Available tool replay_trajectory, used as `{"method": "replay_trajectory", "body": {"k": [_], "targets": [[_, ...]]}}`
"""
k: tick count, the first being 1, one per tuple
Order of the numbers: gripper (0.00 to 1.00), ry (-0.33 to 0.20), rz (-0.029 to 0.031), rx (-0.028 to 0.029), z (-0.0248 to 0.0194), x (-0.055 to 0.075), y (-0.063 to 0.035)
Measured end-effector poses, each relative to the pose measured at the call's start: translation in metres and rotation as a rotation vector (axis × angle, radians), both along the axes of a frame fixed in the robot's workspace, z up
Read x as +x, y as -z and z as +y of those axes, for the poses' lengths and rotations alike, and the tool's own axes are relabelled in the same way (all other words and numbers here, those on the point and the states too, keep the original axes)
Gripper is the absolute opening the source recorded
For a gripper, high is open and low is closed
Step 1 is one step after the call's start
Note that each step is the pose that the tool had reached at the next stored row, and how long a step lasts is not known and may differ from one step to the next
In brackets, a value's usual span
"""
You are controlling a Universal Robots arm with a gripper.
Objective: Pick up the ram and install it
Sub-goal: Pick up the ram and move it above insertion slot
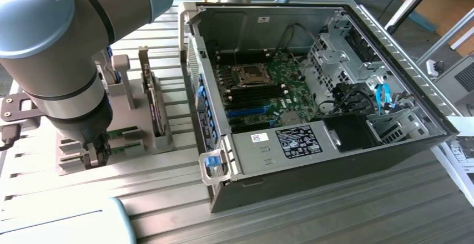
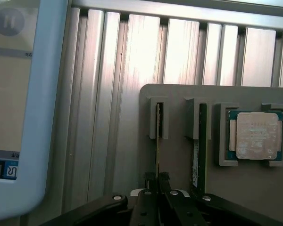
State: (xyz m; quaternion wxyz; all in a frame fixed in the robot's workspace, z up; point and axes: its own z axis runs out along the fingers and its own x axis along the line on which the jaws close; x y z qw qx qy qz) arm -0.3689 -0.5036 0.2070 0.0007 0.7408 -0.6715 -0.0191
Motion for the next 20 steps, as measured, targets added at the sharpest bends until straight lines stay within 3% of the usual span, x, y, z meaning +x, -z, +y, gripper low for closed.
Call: {"method": "replay_trajectory", "body": {"k": [9, 20], "targets": [[0.13, 0.0, 0.0001, 0.0, 0.0, 0.0, -0.0097], [0.13, 0.0, 0.0001, -0.0001, 0.0, 0.0, -0.0319]]}}
